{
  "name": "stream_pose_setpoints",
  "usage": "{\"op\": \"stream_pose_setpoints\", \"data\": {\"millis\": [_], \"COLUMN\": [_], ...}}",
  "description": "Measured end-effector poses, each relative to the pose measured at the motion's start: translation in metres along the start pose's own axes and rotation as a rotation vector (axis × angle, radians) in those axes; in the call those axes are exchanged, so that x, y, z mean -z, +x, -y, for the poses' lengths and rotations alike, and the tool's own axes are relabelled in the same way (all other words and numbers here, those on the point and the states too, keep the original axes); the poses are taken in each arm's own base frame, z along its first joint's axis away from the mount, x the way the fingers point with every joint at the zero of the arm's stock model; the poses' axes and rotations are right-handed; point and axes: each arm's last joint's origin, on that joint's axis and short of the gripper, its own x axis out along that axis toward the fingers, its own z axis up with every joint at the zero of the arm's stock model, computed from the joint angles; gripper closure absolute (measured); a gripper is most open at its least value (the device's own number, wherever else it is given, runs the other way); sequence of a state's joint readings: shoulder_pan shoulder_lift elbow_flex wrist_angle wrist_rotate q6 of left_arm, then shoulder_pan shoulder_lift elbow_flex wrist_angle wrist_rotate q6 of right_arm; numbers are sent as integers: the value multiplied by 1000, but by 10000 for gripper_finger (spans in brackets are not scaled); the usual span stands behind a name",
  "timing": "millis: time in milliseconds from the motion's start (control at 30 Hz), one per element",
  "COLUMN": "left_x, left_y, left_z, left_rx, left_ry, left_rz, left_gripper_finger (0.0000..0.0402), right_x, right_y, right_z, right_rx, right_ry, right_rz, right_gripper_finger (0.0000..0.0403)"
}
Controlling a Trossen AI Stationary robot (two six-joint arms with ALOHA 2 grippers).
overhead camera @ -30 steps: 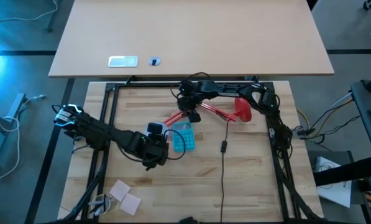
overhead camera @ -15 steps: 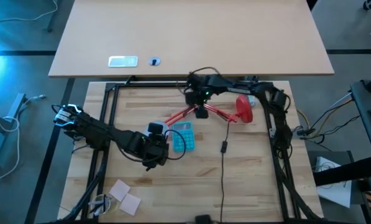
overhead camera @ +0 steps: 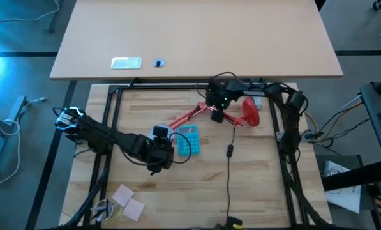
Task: Screw lightbulb
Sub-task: Prepare the orange desk lamp on the center
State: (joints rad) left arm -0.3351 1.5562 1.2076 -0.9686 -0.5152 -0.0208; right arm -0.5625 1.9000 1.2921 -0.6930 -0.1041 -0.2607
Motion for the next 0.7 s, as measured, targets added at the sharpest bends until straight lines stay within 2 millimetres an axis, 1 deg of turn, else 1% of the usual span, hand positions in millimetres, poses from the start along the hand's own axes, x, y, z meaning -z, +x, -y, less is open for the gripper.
{"op": "stream_pose_setpoints", "data": {"millis": [67, 167, 400, 567, 700], "left_x": [0, -1, -4, -2, -3], "left_y": [0, 0, 2, 9, 10], "left_z": [0, 0, 3, 7, 9], "left_rx": [0, 1, 61, 61, 64], "left_ry": [1, -6, -47, -58, -75], "left_rz": [2, 8, 48, 62, 75], "left_gripper_finger": [298, 298, 298, 298, 298], "right_x": [-1, -4, -3, -1, 0], "right_y": [8, 12, 18, 21, 23], "right_z": [2, 5, 10, 17, 22], "right_rx": [5, 13, 1, -4, -15], "right_ry": [55, 103, 224, 317, 364], "right_rz": [15, 38, 26, 22, 18], "right_gripper_finger": [161, 167, 213, 243, 263]}}
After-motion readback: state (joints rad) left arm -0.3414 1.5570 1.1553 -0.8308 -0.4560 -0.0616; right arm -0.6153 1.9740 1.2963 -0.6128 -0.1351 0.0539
